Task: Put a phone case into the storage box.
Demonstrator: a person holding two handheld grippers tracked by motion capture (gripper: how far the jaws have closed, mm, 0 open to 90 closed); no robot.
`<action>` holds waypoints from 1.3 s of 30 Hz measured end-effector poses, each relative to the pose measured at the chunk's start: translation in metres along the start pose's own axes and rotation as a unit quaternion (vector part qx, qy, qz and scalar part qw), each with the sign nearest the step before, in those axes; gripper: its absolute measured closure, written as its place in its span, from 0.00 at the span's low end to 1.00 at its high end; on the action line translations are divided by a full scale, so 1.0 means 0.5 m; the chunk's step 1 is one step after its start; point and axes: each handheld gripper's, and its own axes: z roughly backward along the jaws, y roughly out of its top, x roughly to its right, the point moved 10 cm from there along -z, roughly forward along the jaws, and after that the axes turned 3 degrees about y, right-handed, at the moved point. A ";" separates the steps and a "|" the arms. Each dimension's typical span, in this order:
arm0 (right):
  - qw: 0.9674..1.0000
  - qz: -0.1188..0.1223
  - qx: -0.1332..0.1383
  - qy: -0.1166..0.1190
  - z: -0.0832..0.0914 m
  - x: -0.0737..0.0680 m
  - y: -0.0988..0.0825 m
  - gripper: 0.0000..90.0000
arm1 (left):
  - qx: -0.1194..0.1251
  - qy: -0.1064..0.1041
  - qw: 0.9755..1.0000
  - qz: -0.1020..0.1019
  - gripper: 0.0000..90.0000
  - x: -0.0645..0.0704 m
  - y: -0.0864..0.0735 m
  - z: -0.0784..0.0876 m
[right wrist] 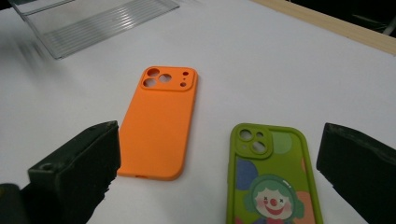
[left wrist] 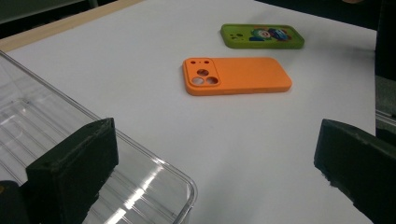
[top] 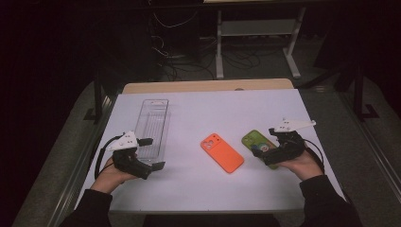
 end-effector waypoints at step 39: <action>1.000 -0.021 0.000 -0.021 -0.034 0.092 0.064 0.00 | -0.007 0.000 1.000 -0.005 0.00 0.000 -0.002 -0.006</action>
